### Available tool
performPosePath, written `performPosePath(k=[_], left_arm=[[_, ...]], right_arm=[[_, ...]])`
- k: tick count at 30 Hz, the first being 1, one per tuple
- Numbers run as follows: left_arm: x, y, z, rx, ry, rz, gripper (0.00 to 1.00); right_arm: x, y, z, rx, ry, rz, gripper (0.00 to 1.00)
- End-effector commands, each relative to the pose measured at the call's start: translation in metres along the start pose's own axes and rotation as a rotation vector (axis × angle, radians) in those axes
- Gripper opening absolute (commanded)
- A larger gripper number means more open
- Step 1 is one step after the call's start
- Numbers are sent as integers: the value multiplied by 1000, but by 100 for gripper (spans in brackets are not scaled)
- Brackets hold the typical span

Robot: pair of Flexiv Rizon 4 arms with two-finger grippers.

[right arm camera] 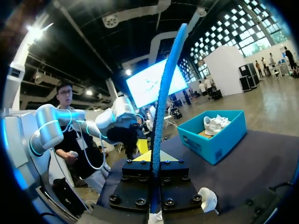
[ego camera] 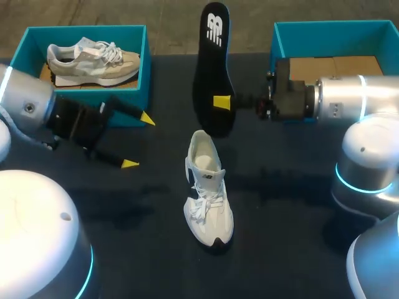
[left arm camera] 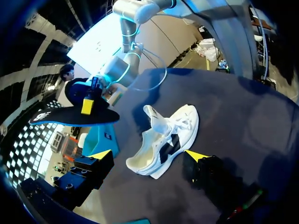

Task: Take the shoe out of the shoebox, open the shoe tongue, remove and reinsert the insole, then place the shoe into the shoebox

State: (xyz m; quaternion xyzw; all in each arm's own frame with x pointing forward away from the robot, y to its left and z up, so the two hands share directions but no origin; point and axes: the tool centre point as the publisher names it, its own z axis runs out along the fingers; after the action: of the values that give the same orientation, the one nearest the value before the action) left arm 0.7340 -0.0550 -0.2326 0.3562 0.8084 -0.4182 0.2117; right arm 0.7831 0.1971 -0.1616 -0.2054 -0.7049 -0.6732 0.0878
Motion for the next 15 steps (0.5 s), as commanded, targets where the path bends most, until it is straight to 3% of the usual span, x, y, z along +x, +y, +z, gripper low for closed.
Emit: performPosePath(k=[1,15], left_arm=[[2,9,11,-16,8,-14,100],[7,44,24,-32,-19,-83,100]], right_arm=[[-4,3,6,7,5,0,0],[-4,3,6,7,5,0,0]])
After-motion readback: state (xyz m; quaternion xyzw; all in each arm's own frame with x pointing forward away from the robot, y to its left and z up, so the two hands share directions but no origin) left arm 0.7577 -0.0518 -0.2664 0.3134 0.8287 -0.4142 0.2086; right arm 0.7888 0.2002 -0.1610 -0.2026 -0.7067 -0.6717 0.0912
